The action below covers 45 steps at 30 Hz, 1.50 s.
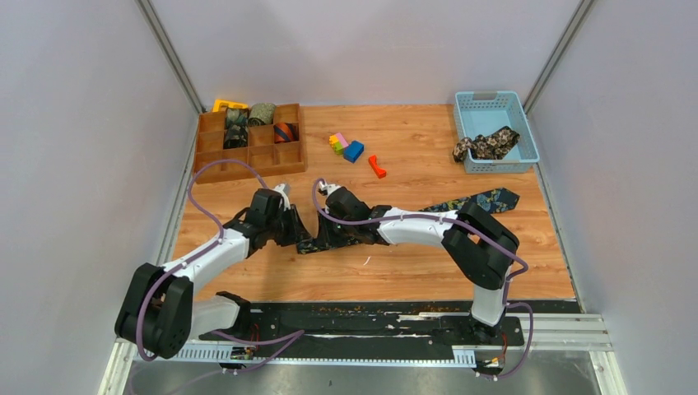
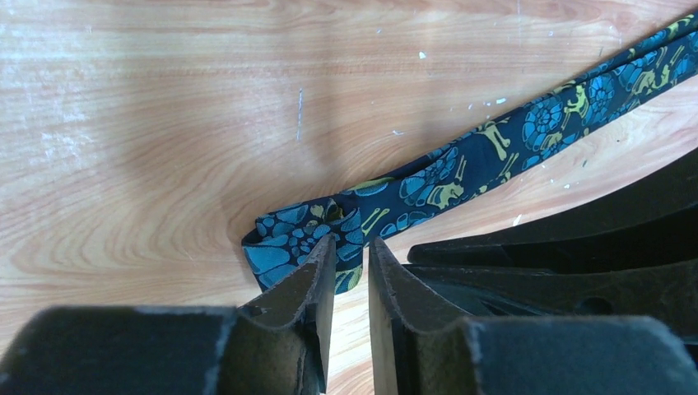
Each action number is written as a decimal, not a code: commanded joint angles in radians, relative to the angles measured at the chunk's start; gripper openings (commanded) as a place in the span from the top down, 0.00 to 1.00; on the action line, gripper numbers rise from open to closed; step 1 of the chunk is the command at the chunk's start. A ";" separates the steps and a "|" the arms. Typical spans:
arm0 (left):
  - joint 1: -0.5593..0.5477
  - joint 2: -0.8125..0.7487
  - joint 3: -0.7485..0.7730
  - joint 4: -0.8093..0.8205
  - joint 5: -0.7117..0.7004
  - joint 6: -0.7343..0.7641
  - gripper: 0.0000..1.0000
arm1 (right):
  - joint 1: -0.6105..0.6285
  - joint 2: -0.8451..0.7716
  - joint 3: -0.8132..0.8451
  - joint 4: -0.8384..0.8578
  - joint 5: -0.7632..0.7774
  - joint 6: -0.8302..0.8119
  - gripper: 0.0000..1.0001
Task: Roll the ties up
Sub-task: Roll the tie at the center of the board.
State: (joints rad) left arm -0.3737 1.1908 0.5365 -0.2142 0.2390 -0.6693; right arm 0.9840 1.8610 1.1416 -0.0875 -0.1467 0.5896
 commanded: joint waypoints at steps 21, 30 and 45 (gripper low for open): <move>-0.004 0.018 -0.063 0.110 0.025 -0.021 1.00 | -0.017 0.076 0.101 0.063 -0.059 0.005 0.74; -0.004 0.009 -0.060 0.108 0.037 -0.018 1.00 | -0.016 0.136 0.118 0.070 -0.067 0.016 0.76; -0.004 -0.076 0.000 -0.071 -0.080 0.066 1.00 | -0.018 0.158 0.099 0.062 -0.057 0.015 0.84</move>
State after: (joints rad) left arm -0.3737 1.1507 0.4969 -0.2256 0.2127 -0.6563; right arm 0.9634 1.9980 1.2224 -0.0494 -0.2047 0.5980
